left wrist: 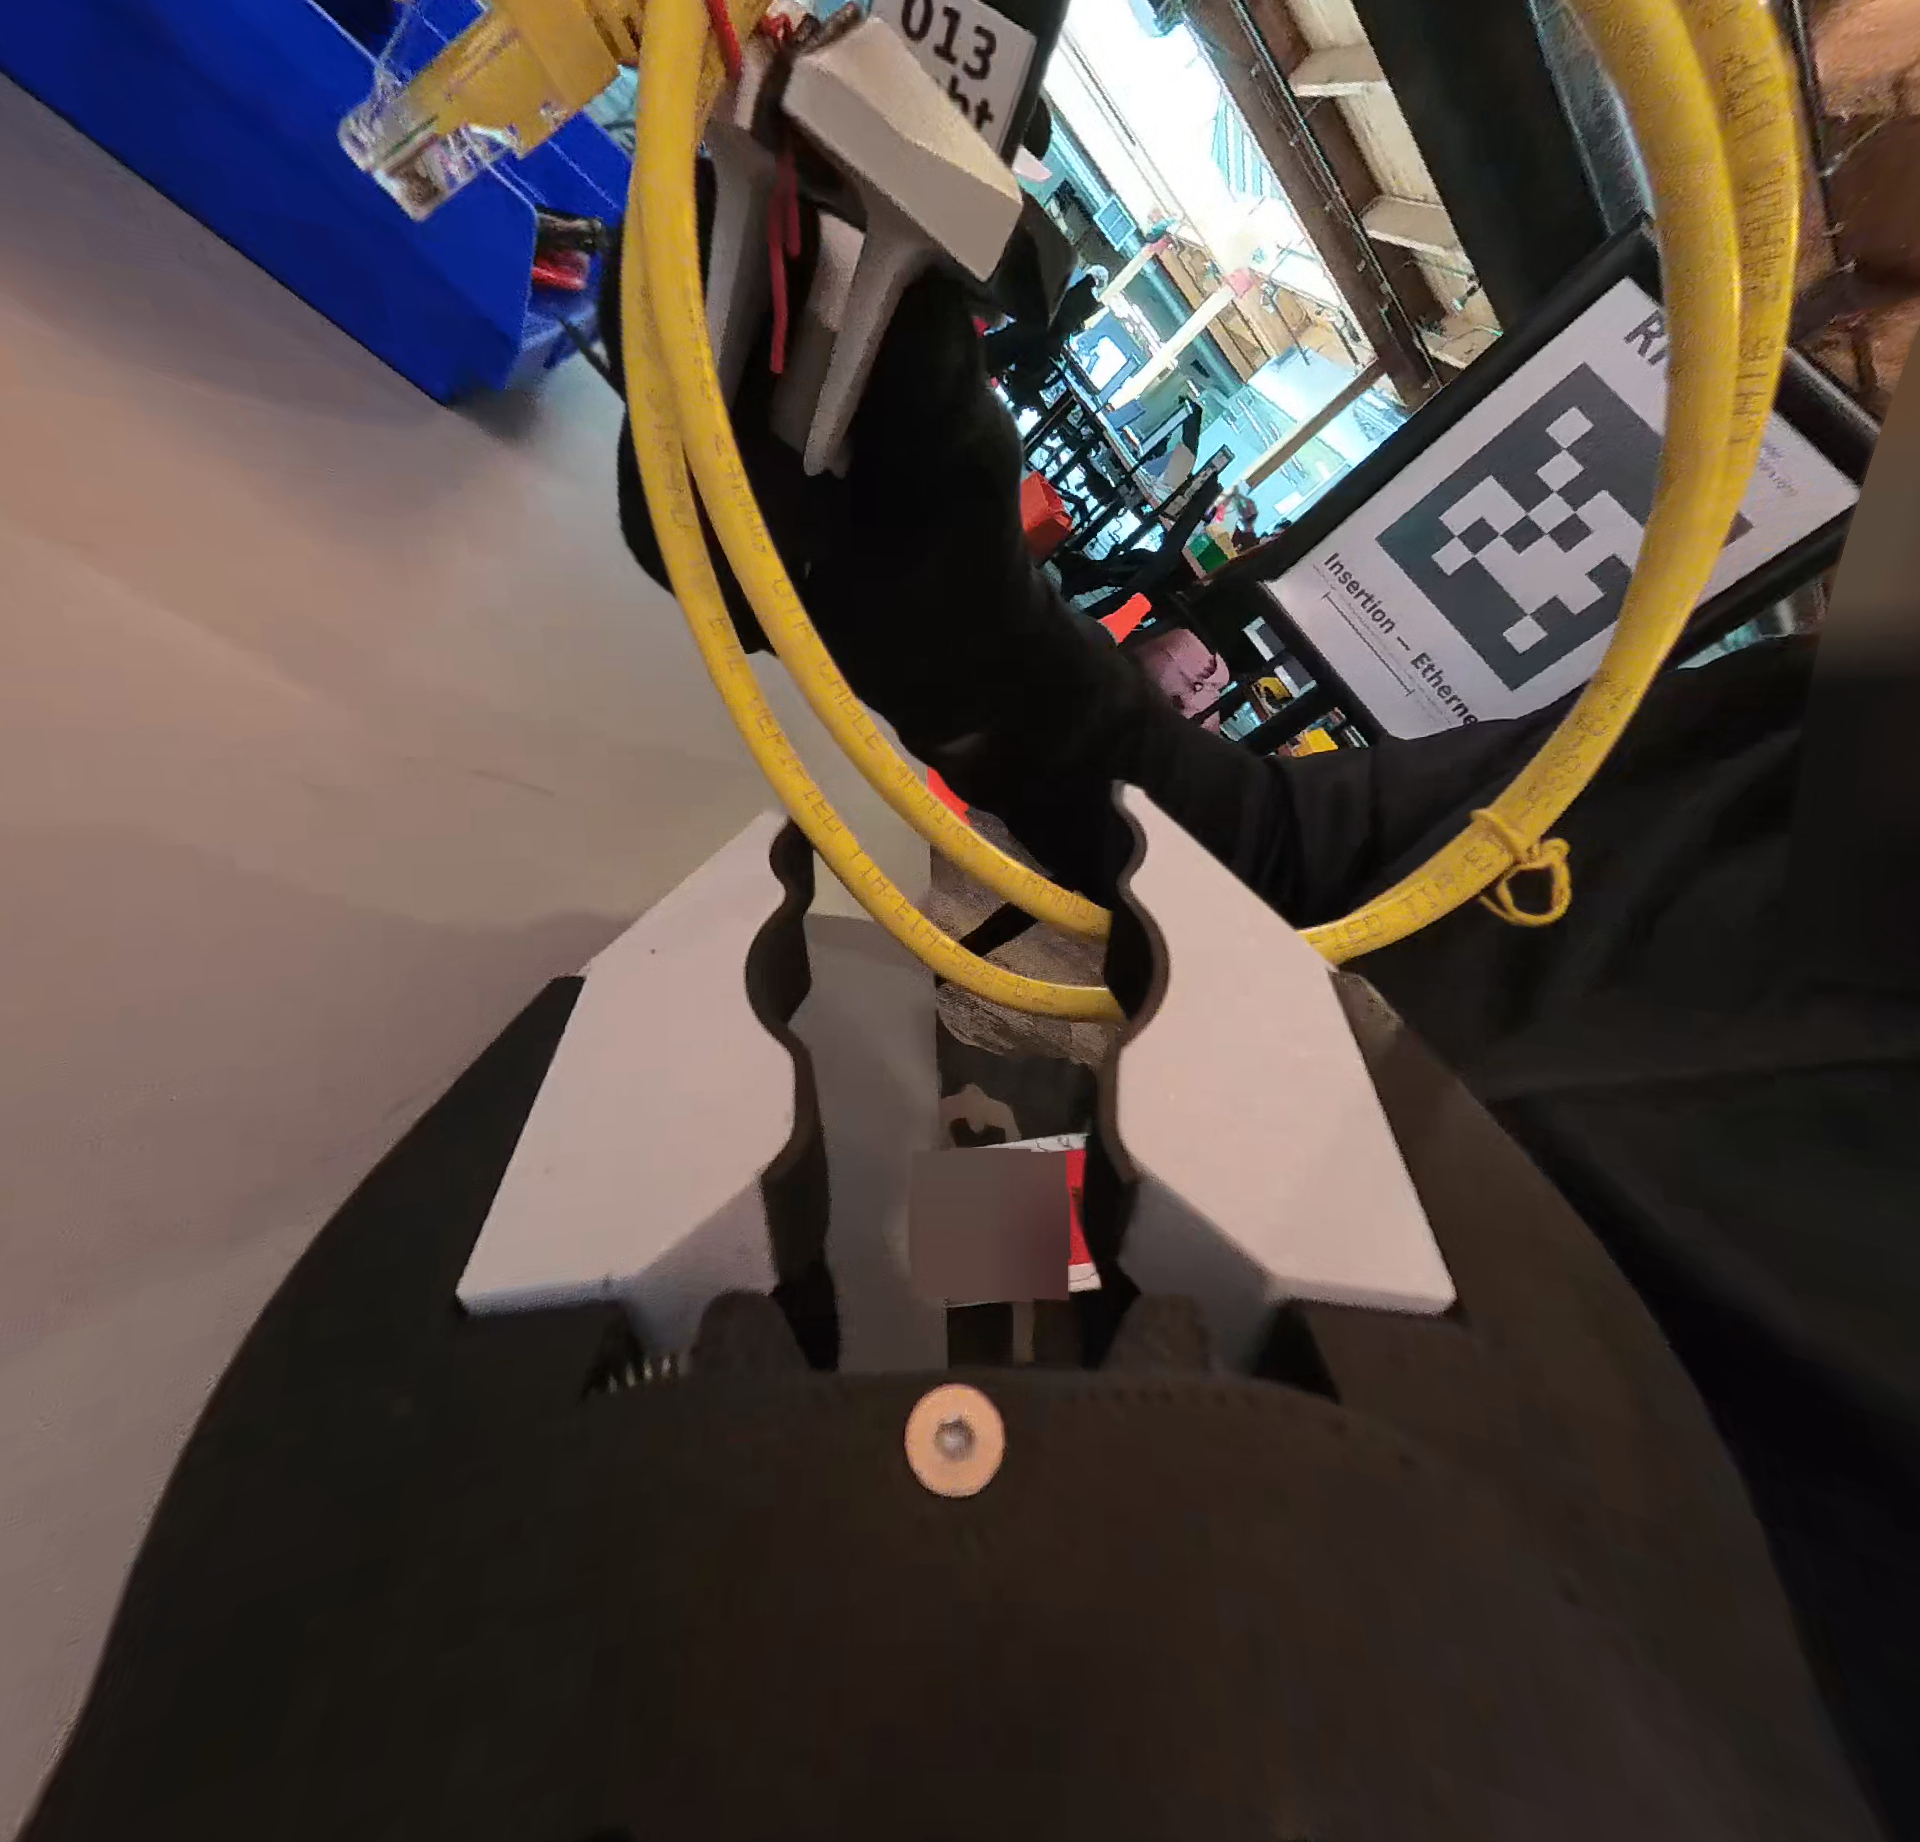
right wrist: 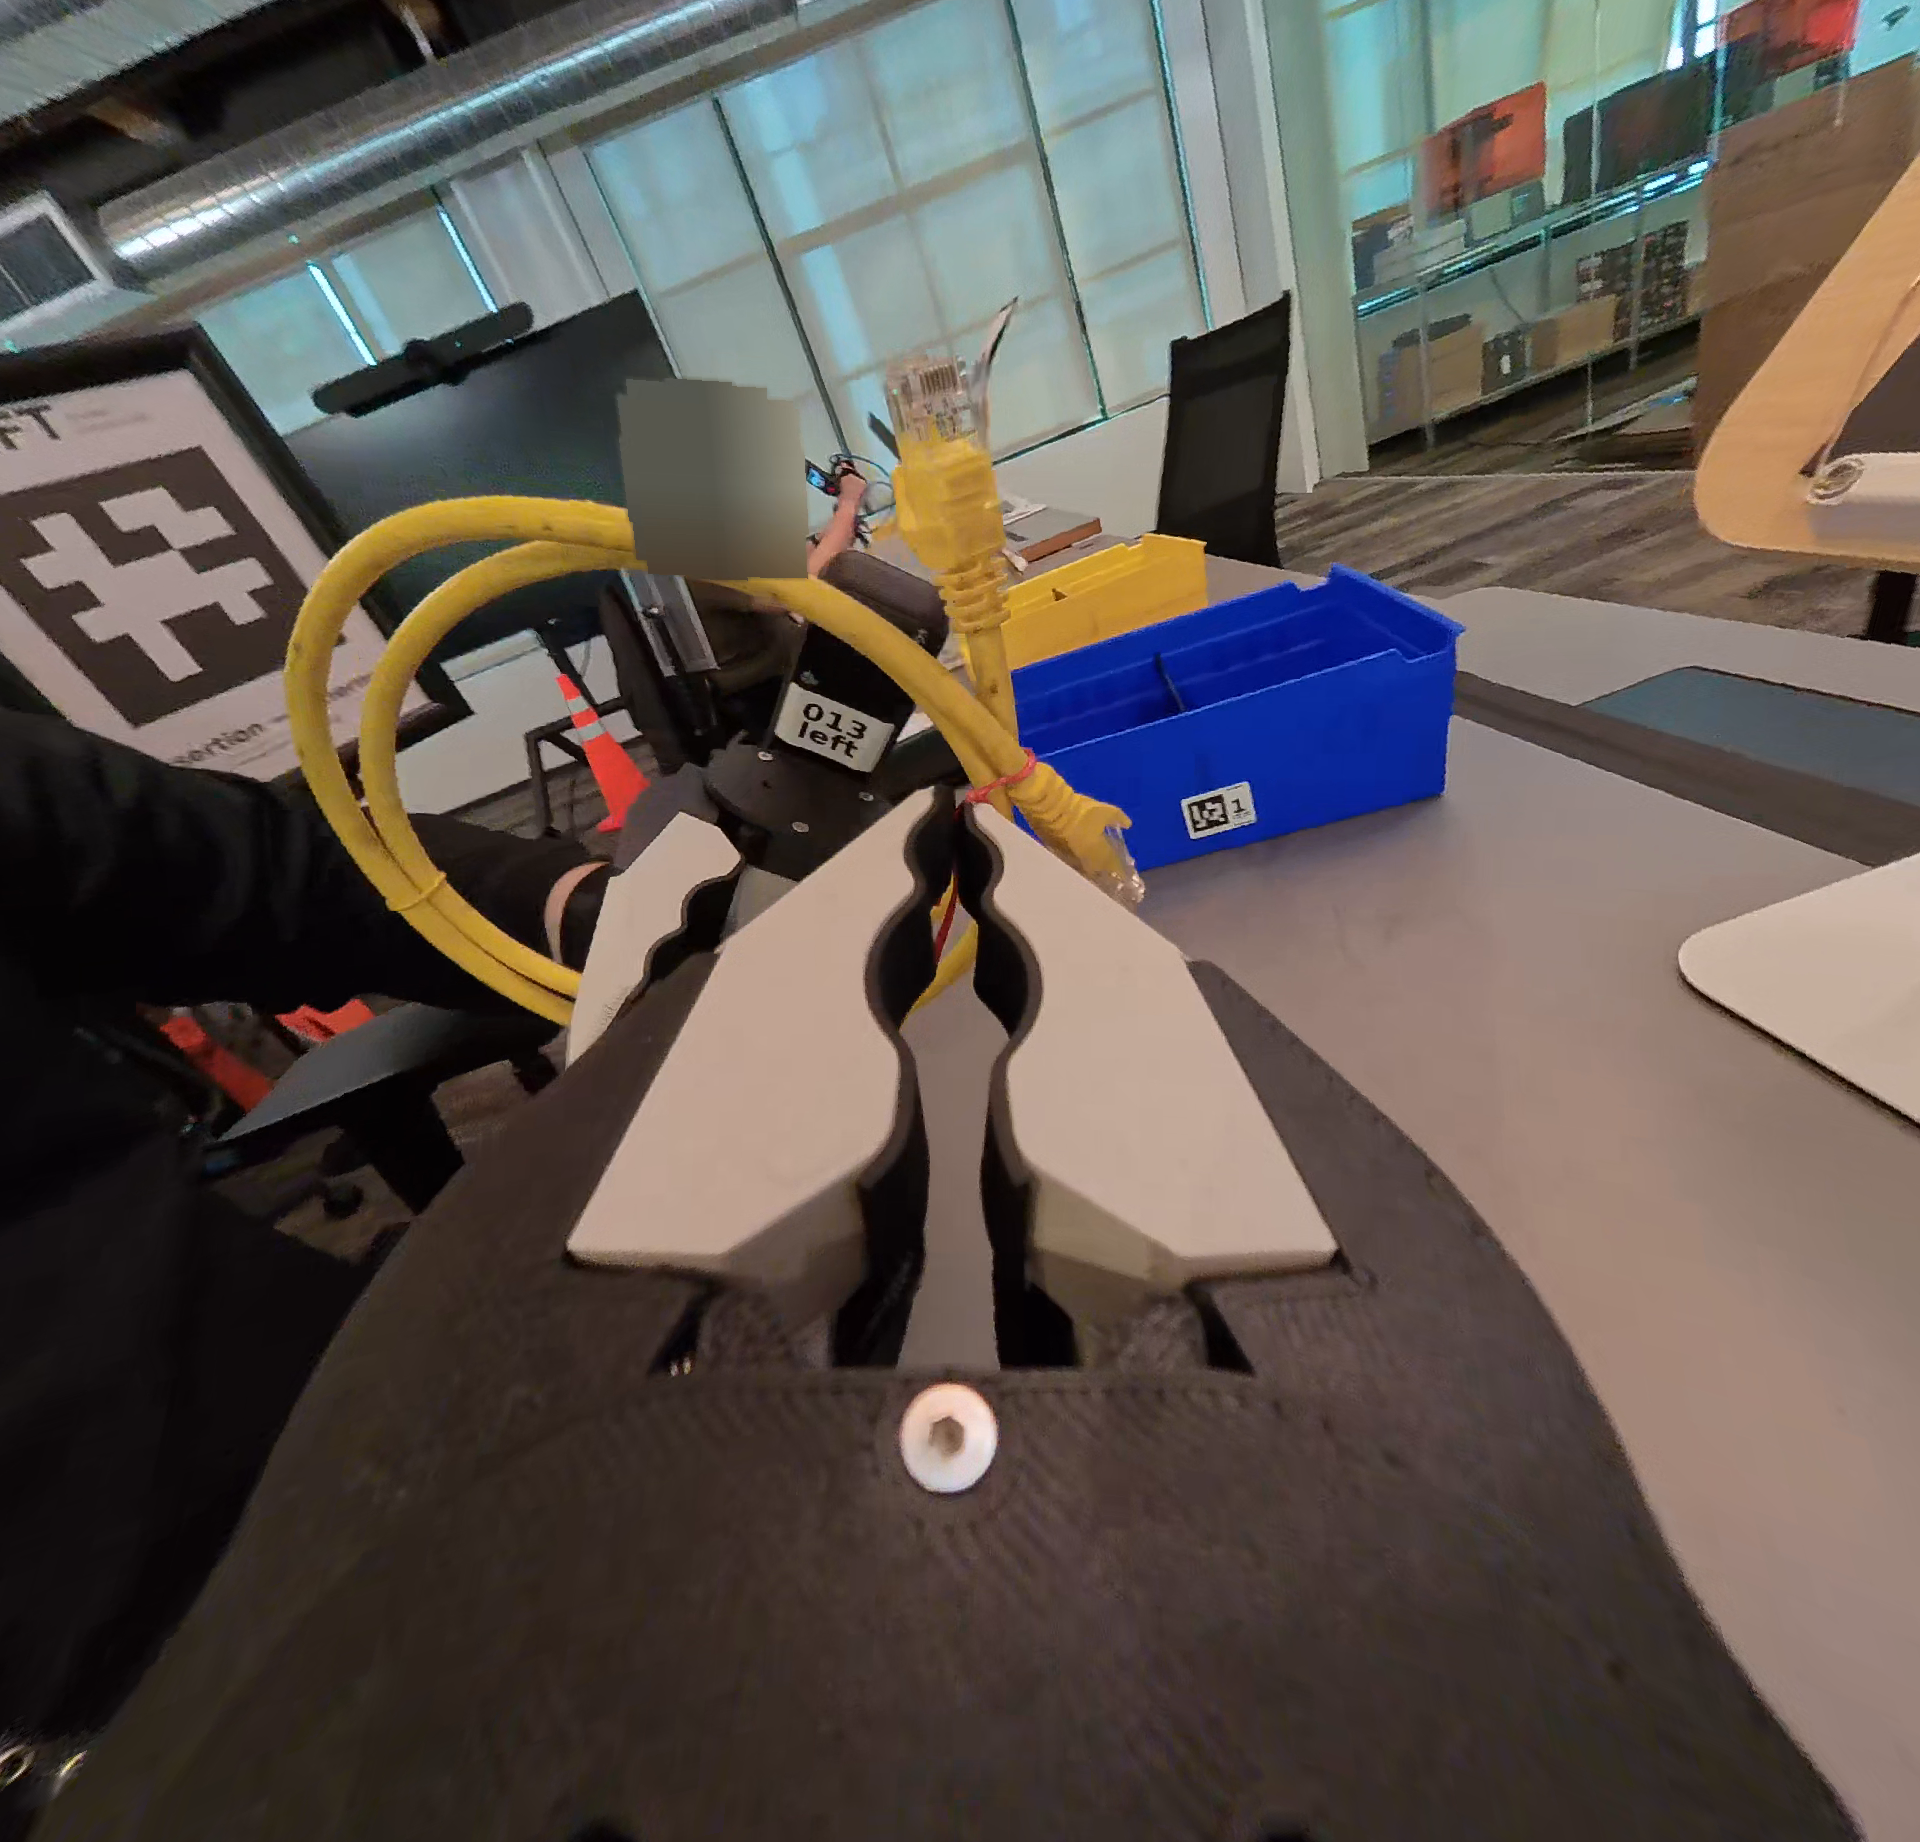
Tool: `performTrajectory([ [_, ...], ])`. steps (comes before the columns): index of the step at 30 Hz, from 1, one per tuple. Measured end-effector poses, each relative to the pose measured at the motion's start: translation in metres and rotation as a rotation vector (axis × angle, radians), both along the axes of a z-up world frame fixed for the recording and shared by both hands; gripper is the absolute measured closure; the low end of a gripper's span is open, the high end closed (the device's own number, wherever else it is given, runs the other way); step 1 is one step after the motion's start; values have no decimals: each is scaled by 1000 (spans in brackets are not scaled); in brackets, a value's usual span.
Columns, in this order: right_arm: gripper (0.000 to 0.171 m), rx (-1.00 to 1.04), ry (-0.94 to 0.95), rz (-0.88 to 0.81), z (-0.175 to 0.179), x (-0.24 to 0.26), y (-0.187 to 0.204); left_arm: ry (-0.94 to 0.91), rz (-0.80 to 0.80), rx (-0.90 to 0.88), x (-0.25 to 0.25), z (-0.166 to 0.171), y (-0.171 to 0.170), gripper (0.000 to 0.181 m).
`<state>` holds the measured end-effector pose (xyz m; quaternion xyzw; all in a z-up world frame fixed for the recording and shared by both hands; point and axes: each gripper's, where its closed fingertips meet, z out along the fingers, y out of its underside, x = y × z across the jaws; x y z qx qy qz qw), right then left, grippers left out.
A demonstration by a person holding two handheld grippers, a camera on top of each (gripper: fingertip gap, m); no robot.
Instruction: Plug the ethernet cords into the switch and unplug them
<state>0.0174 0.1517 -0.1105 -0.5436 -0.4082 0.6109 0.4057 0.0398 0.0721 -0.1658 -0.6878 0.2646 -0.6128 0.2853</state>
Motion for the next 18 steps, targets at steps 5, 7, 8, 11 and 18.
performTrajectory([
  [5, 171, 18, -13, -24, 0, -5, -2, -155, -5, -109, -7, 9, -2, 130],
  [7, 171, 43, -30, -25, 1, -4, -2, -153, 55, -125, -17, -1, 6, 130],
  [8, 171, 48, -21, -23, 5, -2, -3, -147, 101, -136, -22, -7, 12, 129],
  [11, 171, 45, 3, -21, 13, 2, -3, -162, 132, -108, -30, -8, 15, 128],
  [18, 171, 39, 15, -29, 18, 5, -1, -65, 176, 34, -50, -14, 24, 119],
])
